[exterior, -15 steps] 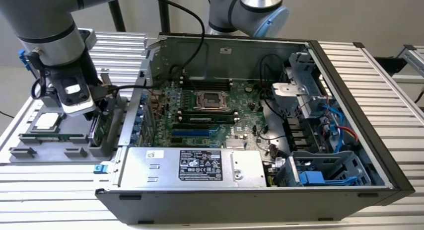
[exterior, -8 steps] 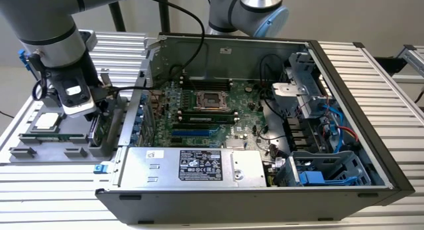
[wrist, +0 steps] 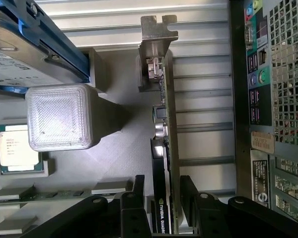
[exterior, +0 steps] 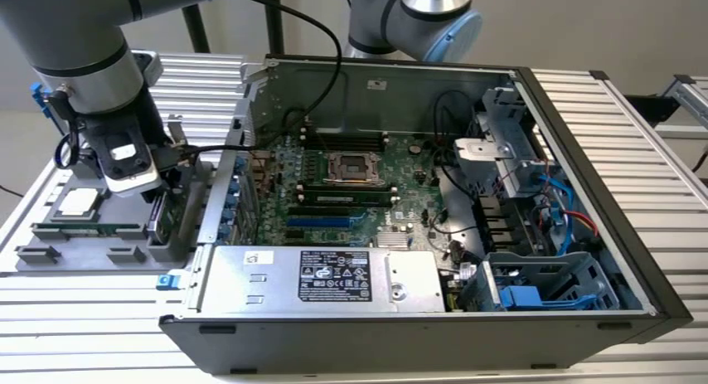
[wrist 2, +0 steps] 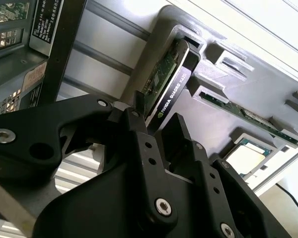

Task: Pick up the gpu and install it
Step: 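Pick up the gpu and move the gpu toward the slot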

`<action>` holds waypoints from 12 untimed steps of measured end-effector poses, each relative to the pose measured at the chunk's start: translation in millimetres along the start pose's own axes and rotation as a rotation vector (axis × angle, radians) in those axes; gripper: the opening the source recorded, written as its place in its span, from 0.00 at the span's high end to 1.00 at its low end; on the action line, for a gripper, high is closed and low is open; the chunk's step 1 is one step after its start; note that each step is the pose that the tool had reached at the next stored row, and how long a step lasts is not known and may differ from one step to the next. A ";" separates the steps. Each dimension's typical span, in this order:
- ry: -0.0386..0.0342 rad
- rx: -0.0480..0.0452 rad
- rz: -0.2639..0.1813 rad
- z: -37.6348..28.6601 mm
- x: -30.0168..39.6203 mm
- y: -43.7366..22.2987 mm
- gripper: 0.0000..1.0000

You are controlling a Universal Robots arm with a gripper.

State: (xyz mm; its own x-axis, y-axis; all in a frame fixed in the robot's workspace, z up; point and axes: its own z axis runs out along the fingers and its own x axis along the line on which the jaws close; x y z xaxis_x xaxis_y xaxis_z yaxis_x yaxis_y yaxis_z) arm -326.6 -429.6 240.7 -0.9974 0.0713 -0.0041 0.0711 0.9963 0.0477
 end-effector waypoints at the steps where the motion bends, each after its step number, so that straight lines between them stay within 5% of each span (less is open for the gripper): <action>1: 0.0000 0.0000 0.000 0.0 0.0 0.0 0.00; 9: 0.0000 0.0000 0.000 0.2 0.0 0.0 0.00; 10: 0.0000 0.0000 0.000 0.2 0.0 0.0 1.00; 12: 0.0002 0.0001 0.000 0.2 0.0 0.0 1.00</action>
State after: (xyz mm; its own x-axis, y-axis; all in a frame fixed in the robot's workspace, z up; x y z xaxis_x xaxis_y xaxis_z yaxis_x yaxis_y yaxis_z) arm -326.6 -429.6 240.6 -0.9974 0.0713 -0.0039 0.0710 0.9963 0.0477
